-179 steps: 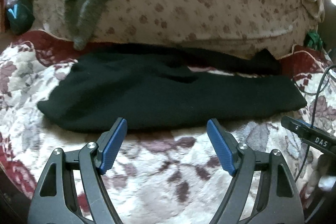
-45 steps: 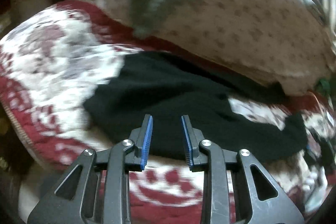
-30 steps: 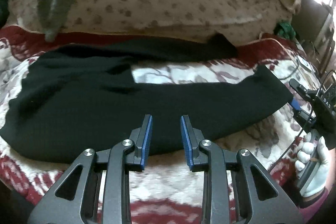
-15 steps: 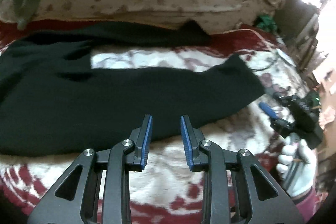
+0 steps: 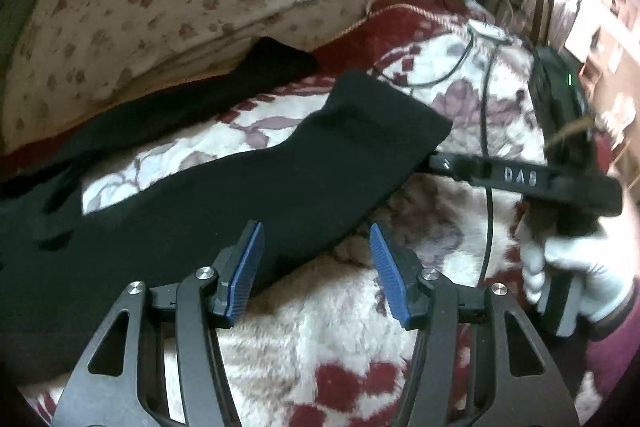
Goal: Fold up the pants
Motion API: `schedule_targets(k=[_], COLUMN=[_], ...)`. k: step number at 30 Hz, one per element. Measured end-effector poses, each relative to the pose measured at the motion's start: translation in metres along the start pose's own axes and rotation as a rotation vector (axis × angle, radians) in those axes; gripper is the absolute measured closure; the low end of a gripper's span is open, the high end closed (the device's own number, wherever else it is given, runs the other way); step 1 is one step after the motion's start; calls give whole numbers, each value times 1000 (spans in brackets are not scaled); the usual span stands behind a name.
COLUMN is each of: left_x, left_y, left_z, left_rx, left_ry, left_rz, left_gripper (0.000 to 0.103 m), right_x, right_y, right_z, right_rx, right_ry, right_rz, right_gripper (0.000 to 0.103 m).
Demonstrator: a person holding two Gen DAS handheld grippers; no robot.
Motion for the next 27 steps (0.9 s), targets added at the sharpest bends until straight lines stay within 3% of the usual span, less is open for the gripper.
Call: schedule_targets(k=[1, 5, 8, 9, 10, 11, 13, 15, 18, 24, 25, 27], left_x=[-2, -11, -15, -15, -16, -16, -14, -15, -19, -25, -25, -24], left_y=[0, 5, 9, 10, 11, 12, 13, 15, 17, 5, 1, -7], left_z=[4, 26, 42, 44, 48, 53, 54, 49, 34, 28, 31, 39], left_rx=[-1, -2, 0, -1, 7, 28, 34, 22, -13, 11, 30, 82], left_ry=[14, 67, 95, 83, 69, 54, 46, 32, 3, -42, -42, -54], left_rz=[8, 43, 62, 63, 61, 53, 41, 51, 74, 122, 122, 123], left_gripper=[49, 49, 50, 58, 76, 83, 92, 93, 94, 94, 94, 94], right_x=[0, -6, -6, -5, -5, -5, -6, -6, 5, 46, 49, 44], right_y=[2, 9, 11, 11, 12, 13, 17, 20, 22, 9, 4, -3], right_z=[3, 17, 12, 8, 4, -1, -11, -18, -33, -51, -49, -42], right_rx=[2, 13, -17, -27, -42, -65, -99, -122, -159, -240, -217, -96], right_ry=[9, 42, 38, 36, 32, 22, -7, -32, -113, -428, -486, -504], right_rz=[-5, 13, -12, -21, -29, -35, -40, -48, -125, -460, -511, -539], right_gripper=[54, 79, 89, 89, 90, 91, 92, 92, 92, 86, 84, 84])
Point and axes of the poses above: each gripper's, at about its wrist camera, not at the fingertips, and z roughly the way its jaws point, x to its left, y to its top, the point moved 1 cm from there along z, roughly the way its jaws point
